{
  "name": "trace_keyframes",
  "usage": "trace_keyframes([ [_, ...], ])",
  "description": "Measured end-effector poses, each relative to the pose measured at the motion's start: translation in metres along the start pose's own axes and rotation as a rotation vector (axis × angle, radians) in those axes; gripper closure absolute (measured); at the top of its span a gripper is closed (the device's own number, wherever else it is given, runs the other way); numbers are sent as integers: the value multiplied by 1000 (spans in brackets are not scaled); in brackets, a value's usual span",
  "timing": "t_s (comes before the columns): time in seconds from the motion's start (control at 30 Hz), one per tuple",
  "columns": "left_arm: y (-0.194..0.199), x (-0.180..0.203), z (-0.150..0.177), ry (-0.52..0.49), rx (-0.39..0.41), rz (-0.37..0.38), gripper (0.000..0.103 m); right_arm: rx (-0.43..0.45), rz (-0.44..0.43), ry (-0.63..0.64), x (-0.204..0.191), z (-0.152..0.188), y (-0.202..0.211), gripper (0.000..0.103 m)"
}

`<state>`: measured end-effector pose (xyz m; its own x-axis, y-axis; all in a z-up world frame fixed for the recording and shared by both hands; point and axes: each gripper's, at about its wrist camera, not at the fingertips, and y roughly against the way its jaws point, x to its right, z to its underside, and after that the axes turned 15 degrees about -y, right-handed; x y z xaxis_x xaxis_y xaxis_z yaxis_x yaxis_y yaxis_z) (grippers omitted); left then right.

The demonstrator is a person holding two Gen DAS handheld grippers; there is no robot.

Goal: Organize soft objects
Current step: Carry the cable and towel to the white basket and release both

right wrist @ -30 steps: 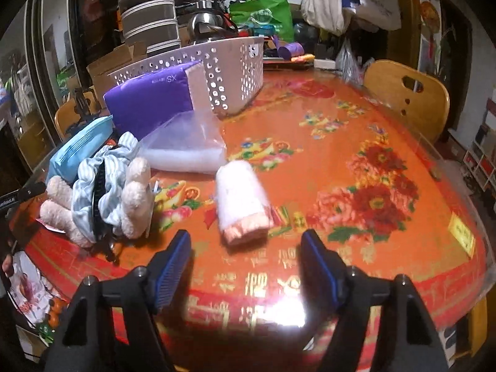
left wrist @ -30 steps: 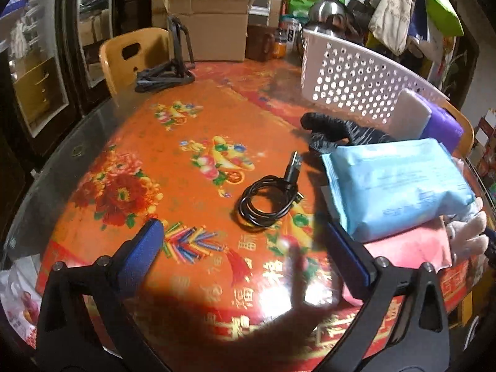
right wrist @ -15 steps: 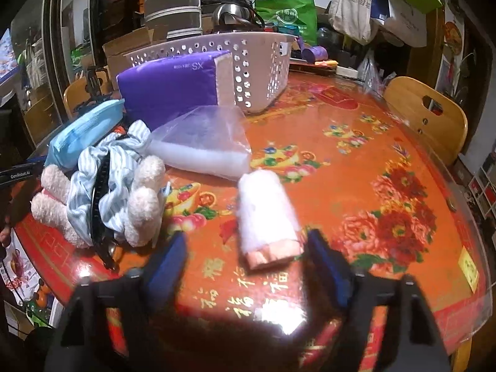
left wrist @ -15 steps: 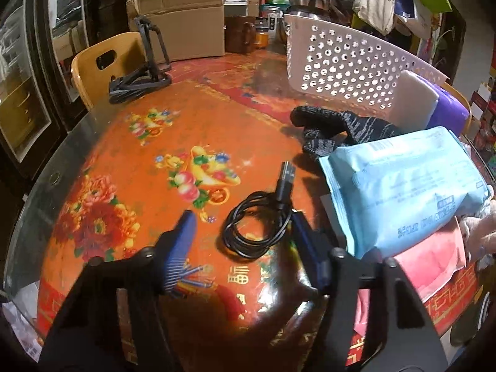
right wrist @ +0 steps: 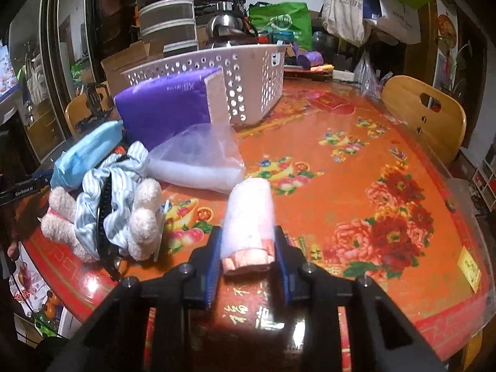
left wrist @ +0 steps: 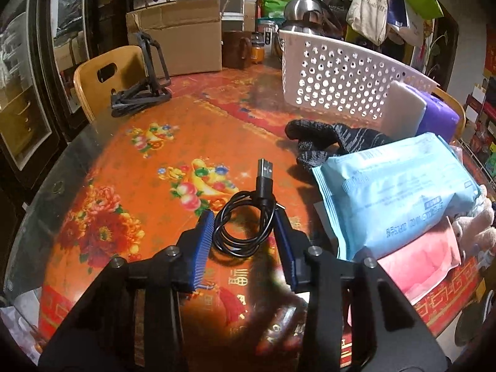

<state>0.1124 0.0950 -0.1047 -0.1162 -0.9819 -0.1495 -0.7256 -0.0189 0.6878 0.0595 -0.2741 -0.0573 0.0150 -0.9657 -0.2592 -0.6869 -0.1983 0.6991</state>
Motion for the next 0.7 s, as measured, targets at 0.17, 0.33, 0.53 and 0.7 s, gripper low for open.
trace_keyframes([
  [0.17,11,-1,-2,1,25,-14,66,36,-3,-6,2,-8,9,73],
  [0.33,18,-1,-15,12,46,-21,66,69,-25,-16,3,-26,17,73],
  [0.53,20,-8,-48,22,68,-38,66,120,-52,11,-3,-65,27,73],
  [0.7,29,-11,-87,17,124,-27,66,165,-95,46,-19,-110,32,73],
])
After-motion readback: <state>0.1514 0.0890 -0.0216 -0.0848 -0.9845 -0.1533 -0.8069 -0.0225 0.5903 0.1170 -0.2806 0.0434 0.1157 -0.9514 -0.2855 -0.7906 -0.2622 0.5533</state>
